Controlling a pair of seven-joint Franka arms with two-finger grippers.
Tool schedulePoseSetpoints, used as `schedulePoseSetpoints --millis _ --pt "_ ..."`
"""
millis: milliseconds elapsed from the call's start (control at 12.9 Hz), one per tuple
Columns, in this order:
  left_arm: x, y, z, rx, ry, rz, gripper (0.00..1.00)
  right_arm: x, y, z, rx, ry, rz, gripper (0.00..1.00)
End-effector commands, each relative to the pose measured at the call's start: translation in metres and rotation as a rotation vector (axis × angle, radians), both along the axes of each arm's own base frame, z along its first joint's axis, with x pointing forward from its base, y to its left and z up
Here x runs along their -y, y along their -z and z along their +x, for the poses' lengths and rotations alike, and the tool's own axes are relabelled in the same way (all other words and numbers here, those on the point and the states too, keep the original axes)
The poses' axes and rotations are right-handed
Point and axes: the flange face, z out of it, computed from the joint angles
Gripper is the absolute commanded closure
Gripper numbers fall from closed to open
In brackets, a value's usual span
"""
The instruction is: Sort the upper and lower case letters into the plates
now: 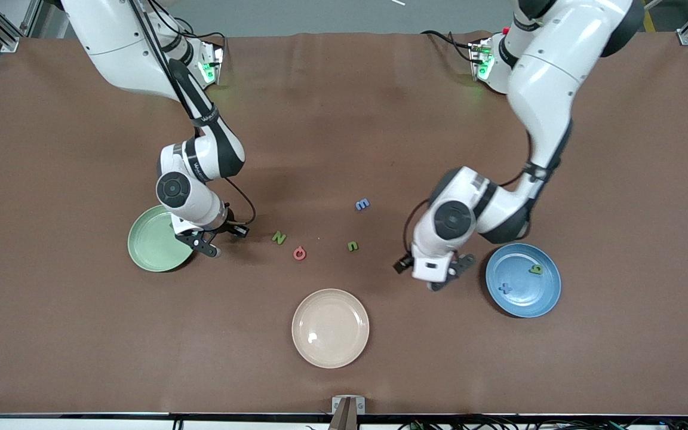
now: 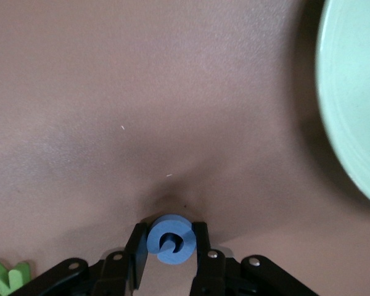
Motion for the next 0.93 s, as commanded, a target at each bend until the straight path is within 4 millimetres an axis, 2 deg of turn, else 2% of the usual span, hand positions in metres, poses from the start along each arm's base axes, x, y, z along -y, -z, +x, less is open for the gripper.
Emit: schedulePoseSetpoints --millis 0,78,233,311,466,699,854 --pt "0.040 0.002 -0.001 0.036 -0.006 -0.033 0.00 0.031 -0.062 0.024 -0.060 -0.020 0.022 1.00" --pt "0.056 0.004 -0.005 0.050 -0.001 -0.049 0.00 0.055 -0.079 0.034 -0.090 -0.052 0.030 1.00" --pt "0.085 0.012 -0.015 0.064 0.030 -0.069 0.00 0.104 -0.093 0.042 -0.088 -0.151 0.057 1.00" --pt "0.097 0.018 -0.024 0.077 0.051 -0.040 0.01 0.135 -0.091 0.045 -0.081 -0.202 0.060 1.00" --pt "0.112 0.032 -0.037 0.104 0.086 0.016 0.10 0.186 -0.082 0.045 -0.081 -0.271 0.024 1.00" --pt "0.117 0.035 -0.038 0.111 0.087 0.017 0.24 0.227 -0.064 0.034 -0.079 -0.308 0.025 0.99" --pt "0.124 0.047 -0.044 0.105 0.104 0.023 0.33 0.239 -0.043 0.023 -0.056 -0.304 0.019 0.99"
